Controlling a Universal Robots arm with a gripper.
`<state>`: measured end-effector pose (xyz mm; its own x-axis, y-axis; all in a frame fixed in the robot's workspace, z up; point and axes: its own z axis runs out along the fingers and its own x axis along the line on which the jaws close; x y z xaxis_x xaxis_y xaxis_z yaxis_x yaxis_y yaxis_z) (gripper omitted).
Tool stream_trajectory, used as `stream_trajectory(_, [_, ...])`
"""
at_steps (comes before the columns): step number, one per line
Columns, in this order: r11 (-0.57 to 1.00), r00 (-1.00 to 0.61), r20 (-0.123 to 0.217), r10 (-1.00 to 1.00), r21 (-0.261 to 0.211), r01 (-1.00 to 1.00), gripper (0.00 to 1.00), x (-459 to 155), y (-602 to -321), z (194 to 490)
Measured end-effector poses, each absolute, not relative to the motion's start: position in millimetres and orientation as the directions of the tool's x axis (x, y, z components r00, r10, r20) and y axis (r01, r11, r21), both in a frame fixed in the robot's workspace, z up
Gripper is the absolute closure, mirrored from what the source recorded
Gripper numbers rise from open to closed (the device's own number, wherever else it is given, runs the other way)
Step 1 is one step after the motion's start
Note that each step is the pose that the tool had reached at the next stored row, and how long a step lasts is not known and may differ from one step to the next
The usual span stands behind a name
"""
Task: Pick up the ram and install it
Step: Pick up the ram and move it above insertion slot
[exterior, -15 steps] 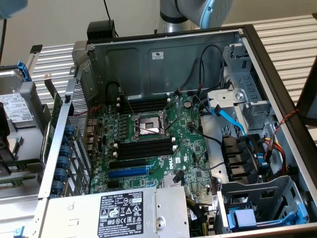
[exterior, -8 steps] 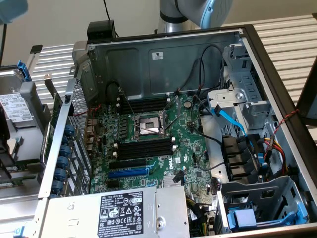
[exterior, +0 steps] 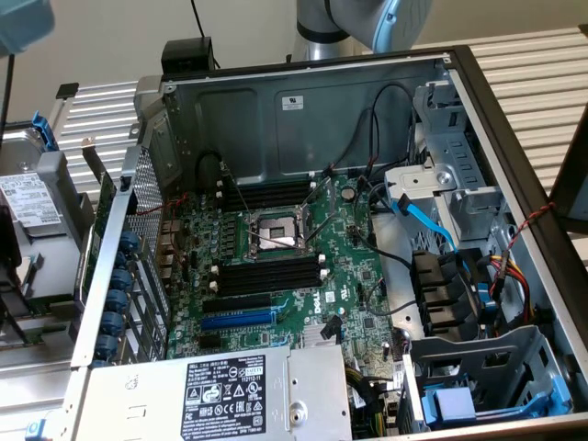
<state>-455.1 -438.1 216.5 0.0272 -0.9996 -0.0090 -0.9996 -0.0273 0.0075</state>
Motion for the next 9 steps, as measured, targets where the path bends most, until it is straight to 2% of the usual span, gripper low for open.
stream_trajectory(9, [-0.027,0.027,-0.009,-1.000,0.008,-1.000,0.64,-453.0,-438.2,204.7])
